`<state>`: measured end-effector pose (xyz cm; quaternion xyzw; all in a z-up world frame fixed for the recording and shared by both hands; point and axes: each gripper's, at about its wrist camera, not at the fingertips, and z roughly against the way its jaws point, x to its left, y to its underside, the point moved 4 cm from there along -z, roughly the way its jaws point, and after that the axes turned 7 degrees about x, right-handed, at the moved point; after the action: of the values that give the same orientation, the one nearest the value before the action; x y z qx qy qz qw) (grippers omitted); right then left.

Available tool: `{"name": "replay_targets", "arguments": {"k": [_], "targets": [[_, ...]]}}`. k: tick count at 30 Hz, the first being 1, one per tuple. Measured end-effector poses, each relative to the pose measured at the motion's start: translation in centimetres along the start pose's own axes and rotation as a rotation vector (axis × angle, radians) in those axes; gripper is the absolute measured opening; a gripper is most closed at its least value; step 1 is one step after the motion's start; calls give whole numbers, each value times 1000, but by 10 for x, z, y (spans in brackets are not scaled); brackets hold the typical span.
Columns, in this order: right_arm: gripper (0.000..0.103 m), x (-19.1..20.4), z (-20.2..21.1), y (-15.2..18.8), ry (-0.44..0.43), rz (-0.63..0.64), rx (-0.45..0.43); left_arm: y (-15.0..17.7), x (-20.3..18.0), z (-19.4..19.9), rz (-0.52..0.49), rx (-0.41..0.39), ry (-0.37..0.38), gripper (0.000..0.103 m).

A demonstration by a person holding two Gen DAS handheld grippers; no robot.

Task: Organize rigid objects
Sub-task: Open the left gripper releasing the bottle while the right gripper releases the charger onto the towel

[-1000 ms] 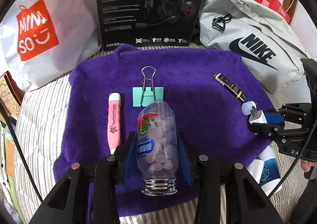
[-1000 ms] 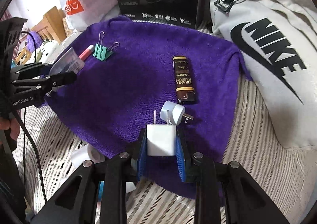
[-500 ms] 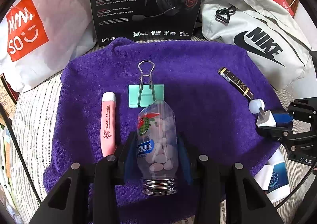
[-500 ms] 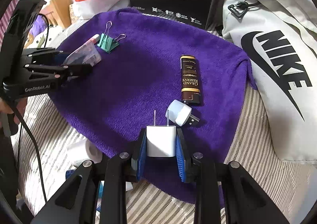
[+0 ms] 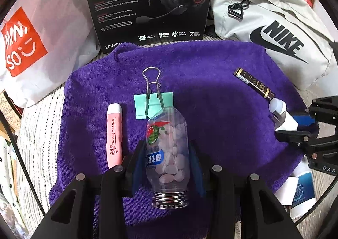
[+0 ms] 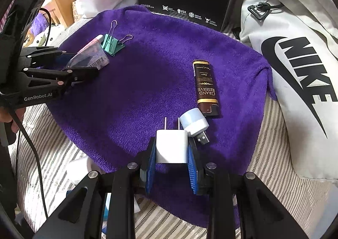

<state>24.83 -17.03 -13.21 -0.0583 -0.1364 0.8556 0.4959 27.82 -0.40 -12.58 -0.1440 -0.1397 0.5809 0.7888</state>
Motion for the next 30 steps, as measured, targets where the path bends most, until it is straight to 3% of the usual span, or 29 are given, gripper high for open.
{"name": "replay_targets", "arguments": {"k": [11, 14, 18, 23, 30], "targets": [[28, -3, 1, 1, -25, 0, -4, 6, -3, 5, 2, 2, -8, 40], [31, -5, 2, 2, -33, -15, 0, 6, -5, 7, -1, 16, -6, 46], [52, -13, 4, 7, -7, -46, 4, 7, -8, 9, 1, 29, 17, 60], [53, -14, 13, 12, -21, -63, -11, 9, -13, 12, 7, 45, 28, 61], [55, -15, 34, 23, -2, -102, -38, 16, -18, 40, 31, -12, 31, 77]]}}
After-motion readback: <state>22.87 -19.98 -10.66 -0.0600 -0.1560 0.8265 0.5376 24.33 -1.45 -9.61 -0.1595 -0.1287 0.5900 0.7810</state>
